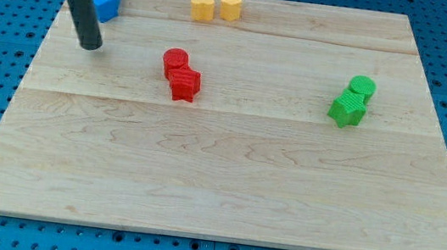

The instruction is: Move yellow blocks above to the red blocks

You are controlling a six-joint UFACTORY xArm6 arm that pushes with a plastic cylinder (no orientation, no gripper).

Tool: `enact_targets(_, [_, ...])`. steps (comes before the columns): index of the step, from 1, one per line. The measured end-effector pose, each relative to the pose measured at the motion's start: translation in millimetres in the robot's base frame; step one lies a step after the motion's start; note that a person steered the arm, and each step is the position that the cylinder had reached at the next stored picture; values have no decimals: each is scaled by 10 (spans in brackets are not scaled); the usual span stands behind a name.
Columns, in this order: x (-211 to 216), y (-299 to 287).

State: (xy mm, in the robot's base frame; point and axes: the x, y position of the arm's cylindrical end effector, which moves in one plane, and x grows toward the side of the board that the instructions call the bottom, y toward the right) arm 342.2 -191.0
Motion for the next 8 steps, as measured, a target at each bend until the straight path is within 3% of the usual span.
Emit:
enact_targets(2, [-240,854])
enact_targets(3, [-107,1921])
enact_targets(4, [644,2233])
enact_targets(5, [194,2311])
enact_targets(6, [-639,2760])
enact_targets(7, [-1313,2640])
enact_targets(8, [-1472,2100])
